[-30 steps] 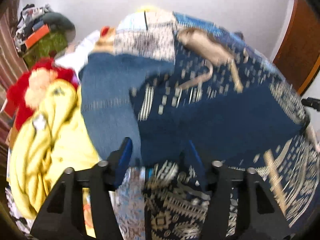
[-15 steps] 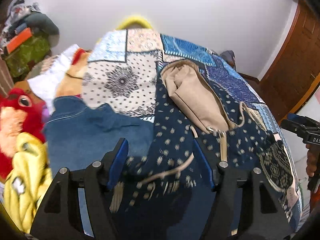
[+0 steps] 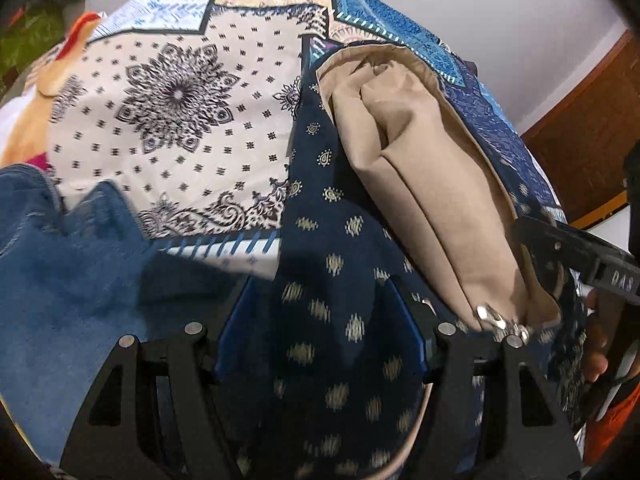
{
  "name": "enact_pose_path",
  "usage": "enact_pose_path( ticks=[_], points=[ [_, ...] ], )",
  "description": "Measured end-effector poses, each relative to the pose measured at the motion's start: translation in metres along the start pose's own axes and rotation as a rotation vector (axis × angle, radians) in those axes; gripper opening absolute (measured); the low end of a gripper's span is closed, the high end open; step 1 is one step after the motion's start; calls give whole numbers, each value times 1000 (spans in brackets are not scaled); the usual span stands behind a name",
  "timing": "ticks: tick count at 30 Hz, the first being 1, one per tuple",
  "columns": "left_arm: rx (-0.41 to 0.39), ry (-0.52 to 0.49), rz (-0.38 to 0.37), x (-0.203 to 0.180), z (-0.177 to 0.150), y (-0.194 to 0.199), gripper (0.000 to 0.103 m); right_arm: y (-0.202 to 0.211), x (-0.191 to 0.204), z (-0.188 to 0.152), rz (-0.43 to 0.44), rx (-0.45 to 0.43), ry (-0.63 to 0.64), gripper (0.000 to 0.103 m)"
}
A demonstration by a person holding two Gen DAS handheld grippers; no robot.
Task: Fold large clothes
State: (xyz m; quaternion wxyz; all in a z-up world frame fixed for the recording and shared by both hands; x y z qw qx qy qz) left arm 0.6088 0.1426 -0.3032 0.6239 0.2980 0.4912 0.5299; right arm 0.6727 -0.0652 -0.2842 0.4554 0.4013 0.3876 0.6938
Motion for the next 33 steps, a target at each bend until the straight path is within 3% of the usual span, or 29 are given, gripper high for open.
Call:
enact_pose_path(
  ticks=[2,4,5,7,9,16,22,27,33],
  points=[
    [-8,3,-5,-3,3,-6,48,-4,7,2,-40,-25,42,82],
    [-21,11,-20,-7,5,-8,38,-9,15,0,-115,-34,130,56],
    [-22,15,-30,-9,5,-9,25,-10,23,-3,-145,-44,194,49],
    [-25,25,-34,-12,5,-8,13,-10,30,-8,-161,-50,236,22],
    [-49,-4,-7,-18,6,3,8,-6,33,-13,-150,-52,251,13],
    [-189,-196,15,-66,-8,92,7,62,35,-25,-29,-138,204,12],
    [-224,-265,-42,-92,-55,155,7,129,47,-62,2,-199,245,12],
    [-181,-255,-69,-87,-110,166,7,170,41,-120,12,-213,255,12],
    [-101,-220,-49,-64,-173,147,7,176,27,-186,-24,-185,276,12]
  ],
)
Point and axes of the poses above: each gripper's, at about its wrist camera, not at the fingertips, and y roughly against the way its jaws point, x to its left, z to its top, the point moved 8 cm from there along -y, roughly the way its jaws point, and after that the axes turned 3 degrees about x, right-handed, at the moved point
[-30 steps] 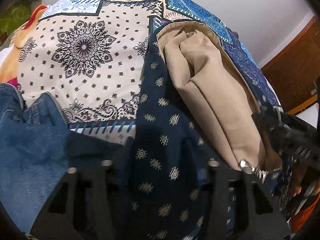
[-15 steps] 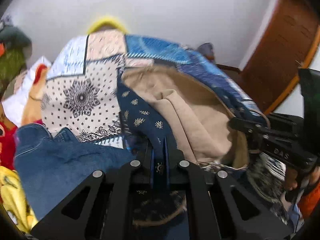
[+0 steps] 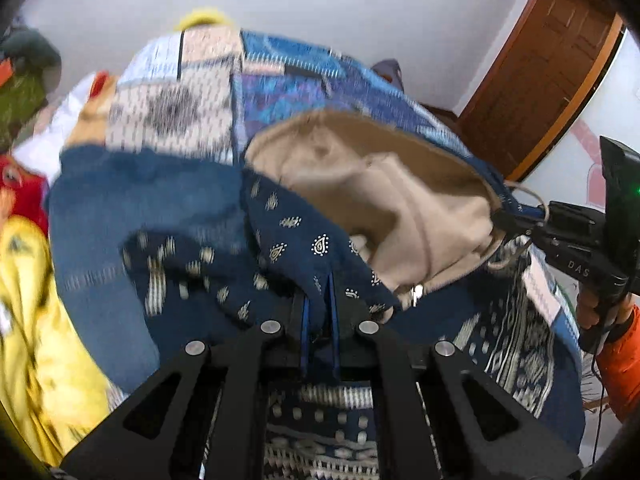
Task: Fold large clothes
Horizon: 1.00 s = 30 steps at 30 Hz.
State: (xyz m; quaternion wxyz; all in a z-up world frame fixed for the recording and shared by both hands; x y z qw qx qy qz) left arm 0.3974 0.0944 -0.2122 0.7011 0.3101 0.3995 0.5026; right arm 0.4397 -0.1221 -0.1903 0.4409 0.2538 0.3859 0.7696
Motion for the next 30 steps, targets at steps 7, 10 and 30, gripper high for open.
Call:
enact_pose_path(
  ticks=[7,10,30],
  points=[
    [82,-3,118,16,-60,-29,6,-17,-20,-59,-137,74,33,12],
    [104,-2,164,26,-76,-41,6,-21,-26,-76,-119,105,18,13],
    [-73,-41,252,25,-26,19,58,24,-23,-42,-92,0,-2,64]
  ],
)
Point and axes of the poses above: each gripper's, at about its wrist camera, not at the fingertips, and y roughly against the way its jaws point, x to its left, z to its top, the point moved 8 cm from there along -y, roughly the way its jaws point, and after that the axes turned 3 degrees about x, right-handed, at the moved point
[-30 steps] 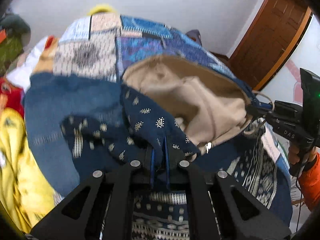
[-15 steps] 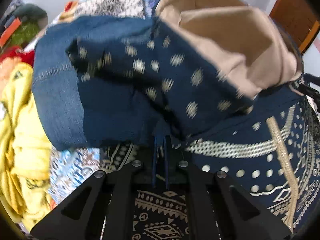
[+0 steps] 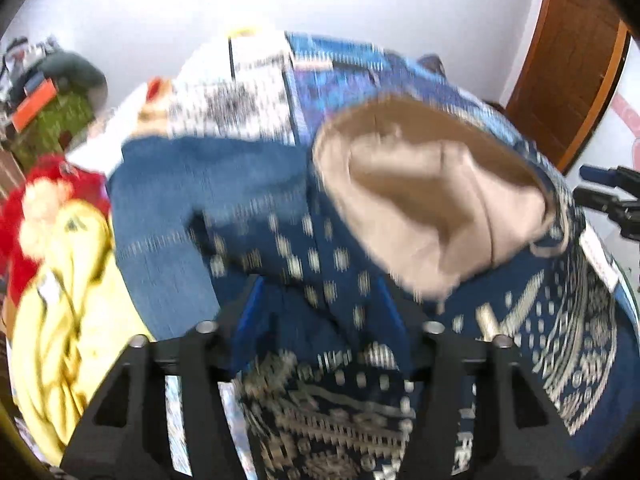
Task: Fold large clothes
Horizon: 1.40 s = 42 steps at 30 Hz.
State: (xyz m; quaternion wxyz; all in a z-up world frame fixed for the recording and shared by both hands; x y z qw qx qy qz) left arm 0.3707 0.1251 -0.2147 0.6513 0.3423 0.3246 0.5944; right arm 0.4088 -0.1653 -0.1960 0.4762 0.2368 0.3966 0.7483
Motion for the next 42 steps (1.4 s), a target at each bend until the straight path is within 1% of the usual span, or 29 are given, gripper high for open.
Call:
enact_pose_path(
  ticks=[2,4,6,9,12,15,16,18,19,20,21,22,23,24,25,28,32,33,36,39,42],
  points=[
    [-4,9,-4,-2,17,-5,58,-7,6,16,20,-5,-3,64],
    [-2,33,-25,0,32,-16,58,-19,12,31,41,4,-11,64],
    [14,52,-24,4,42,-32,58,-29,18,44,60,5,-14,64],
    [49,71,-39,8,59,-66,58,-54,26,62,73,22,-12,64],
    [79,90,-51,11,67,-93,58,-79,30,77,73,39,-17,64],
    [96,105,-69,12,74,-114,56,-99,36,88,98,57,-19,64],
    [97,106,-73,11,77,-120,54,-106,38,92,104,61,-18,64],
    [97,99,-78,9,82,-128,44,-115,41,97,113,67,-17,64],
    [95,88,-81,5,86,-131,40,-119,42,99,118,69,-16,63],
    [95,82,-80,4,87,-133,33,-122,43,102,121,66,-17,61],
    [97,72,-77,1,89,-135,24,-125,44,104,122,61,-18,51],
    [96,62,-72,-1,90,-136,21,-128,44,106,119,62,-20,37],
    [94,53,-67,-3,92,-136,15,-130,44,106,118,67,-24,31],
    [85,42,-57,-5,93,-134,7,-132,44,107,125,69,-29,25],
    [73,26,-50,-8,94,-129,6,-131,43,107,135,57,-39,17],
    [17,-15,-44,-20,96,-103,6,-118,42,106,146,23,-51,11],
    [-53,-79,-60,-40,96,-53,6,-85,42,101,170,-17,-46,10],
    [-69,-94,-65,-45,95,-39,6,-71,43,98,170,-32,-37,9],
    [-112,-125,-107,-62,86,5,6,-36,45,88,182,-66,-24,9],
    [-115,-138,-155,-73,69,33,6,3,50,71,200,-96,-9,9],
    [-120,-164,-165,-82,47,52,6,37,55,48,210,-119,3,9]
  ],
)
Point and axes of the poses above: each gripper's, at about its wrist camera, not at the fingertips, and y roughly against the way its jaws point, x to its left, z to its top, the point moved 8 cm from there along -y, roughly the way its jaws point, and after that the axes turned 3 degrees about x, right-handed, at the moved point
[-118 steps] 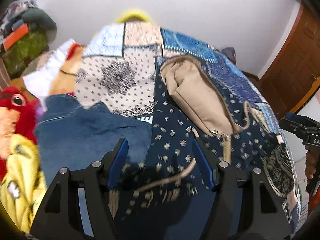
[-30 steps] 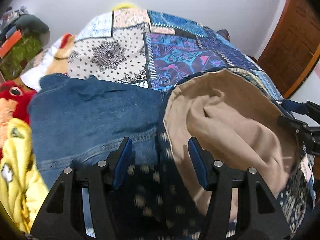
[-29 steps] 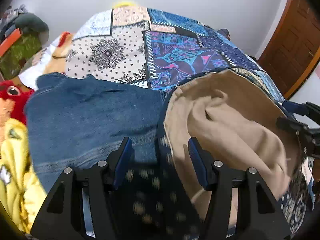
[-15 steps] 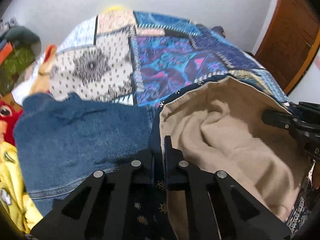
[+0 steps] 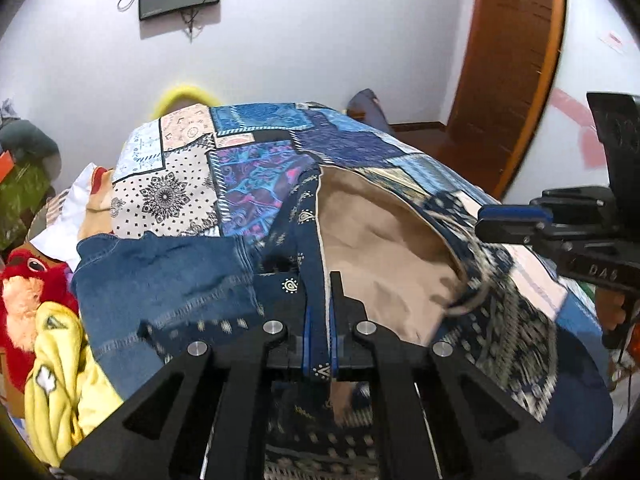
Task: Fold large clothes
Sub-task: 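Grasp the hoodie edge with the left gripper while the right gripper lifts the hood side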
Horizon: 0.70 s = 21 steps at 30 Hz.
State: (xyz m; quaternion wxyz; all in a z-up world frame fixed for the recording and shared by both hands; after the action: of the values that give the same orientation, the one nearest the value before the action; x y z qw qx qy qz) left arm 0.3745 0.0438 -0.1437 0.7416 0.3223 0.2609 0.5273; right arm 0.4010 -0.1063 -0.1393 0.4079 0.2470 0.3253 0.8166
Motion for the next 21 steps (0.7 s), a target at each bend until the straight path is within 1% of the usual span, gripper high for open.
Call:
enact_pose_path(
  ticks=[2,4,8,11,13,16,19,20,21],
  points=[
    [9,-1,-16,-9,-11,7,6,16,7,-14,7,0,8,9],
    [18,-7,-52,-22,-28,16,6,30,13,-28,10,2,10,9],
    [53,-23,-90,-47,-61,24,6,52,17,-59,-8,14,-12,9],
    [101,-28,-108,-60,-91,21,6,59,11,-77,-34,27,-36,10],
    [150,-29,-112,-65,-113,15,6,61,4,-94,-80,39,-43,10],
    [227,-14,-115,-69,-145,4,6,58,-6,-118,-105,84,-67,10],
    [270,7,-103,-67,-166,0,6,54,-20,-143,-127,131,-109,10],
    [276,4,-91,-67,-169,1,10,51,-25,-151,-130,150,-127,10],
    [283,2,-79,-66,-170,3,17,49,-29,-158,-134,166,-141,10]
  ],
)
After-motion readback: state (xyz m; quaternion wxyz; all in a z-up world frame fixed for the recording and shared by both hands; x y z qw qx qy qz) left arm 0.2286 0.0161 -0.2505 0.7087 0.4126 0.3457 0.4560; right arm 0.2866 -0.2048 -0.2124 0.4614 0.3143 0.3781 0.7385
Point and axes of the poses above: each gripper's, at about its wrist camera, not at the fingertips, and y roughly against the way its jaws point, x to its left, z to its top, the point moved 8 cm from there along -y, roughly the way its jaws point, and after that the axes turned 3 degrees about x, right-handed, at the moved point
